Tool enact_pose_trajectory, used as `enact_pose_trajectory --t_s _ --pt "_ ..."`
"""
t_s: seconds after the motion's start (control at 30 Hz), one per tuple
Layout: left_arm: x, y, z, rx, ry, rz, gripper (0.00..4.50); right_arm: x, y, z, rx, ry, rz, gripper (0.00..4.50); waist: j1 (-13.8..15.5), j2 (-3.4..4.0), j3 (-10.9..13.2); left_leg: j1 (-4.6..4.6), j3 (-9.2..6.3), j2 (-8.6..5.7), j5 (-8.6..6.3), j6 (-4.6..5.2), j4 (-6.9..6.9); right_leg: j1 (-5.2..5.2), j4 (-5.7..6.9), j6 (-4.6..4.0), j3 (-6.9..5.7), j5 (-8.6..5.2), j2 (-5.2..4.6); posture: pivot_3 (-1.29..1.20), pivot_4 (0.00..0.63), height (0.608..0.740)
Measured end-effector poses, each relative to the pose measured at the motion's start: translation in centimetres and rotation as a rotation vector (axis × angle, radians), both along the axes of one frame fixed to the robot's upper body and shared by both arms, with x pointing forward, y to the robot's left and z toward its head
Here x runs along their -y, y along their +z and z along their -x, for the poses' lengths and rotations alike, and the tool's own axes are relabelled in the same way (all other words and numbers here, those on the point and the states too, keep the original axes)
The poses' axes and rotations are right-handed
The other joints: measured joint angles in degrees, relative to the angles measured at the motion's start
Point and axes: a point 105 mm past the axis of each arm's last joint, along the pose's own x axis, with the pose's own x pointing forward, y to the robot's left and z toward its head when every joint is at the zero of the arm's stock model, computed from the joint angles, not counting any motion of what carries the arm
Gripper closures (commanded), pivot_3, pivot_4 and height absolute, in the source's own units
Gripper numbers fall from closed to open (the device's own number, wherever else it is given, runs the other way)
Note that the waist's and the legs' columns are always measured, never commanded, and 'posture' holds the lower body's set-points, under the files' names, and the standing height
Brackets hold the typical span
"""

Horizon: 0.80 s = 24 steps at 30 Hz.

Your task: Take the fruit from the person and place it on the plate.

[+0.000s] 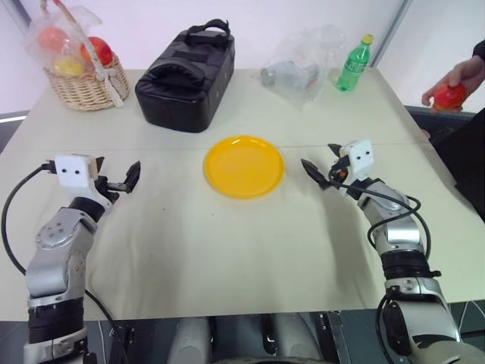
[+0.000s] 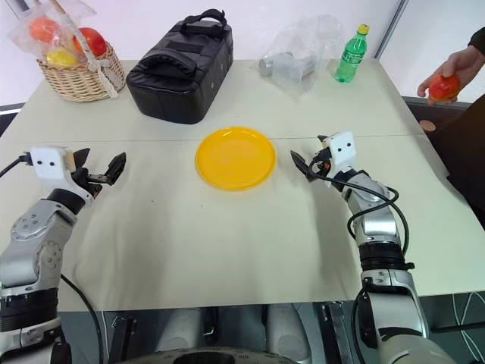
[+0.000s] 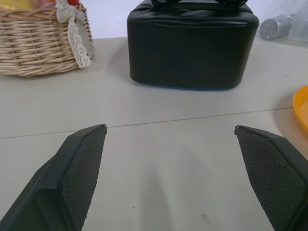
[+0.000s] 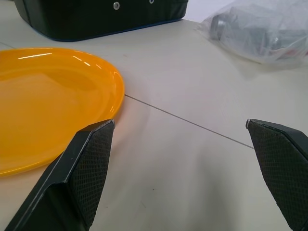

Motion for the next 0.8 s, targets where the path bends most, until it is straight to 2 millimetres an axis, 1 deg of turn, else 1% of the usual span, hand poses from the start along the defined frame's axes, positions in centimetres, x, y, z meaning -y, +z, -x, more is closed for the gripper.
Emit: enact_pose_trajectory --t_s 0.17,0.8 --pt "0.25 -0.12 -0.06 0.003 -0.005 0.018 0.07 -0.06 -0.03 0.0 0.0 0.001 -0.001 0.0 0.0 0.0 0.0 0.0 0.0 0.0 0.0 0.0 0.0 0.0 0.0 0.0 0.0 0.0 0.0 0.0 0.15 0.74" --pt "0.24 -0.04 -0.13 0.007 -0.006 0.017 0.07 -0.19 -0.09 -0.03 0.0 -0.001 -0.006 0.0 0.0 0.0 0.0 0.0 0.0 0.0 0.0 0.0 0.0 0.0 0.0 0.0 0.0 0.0 0.0 0.0 0.15 0.74"
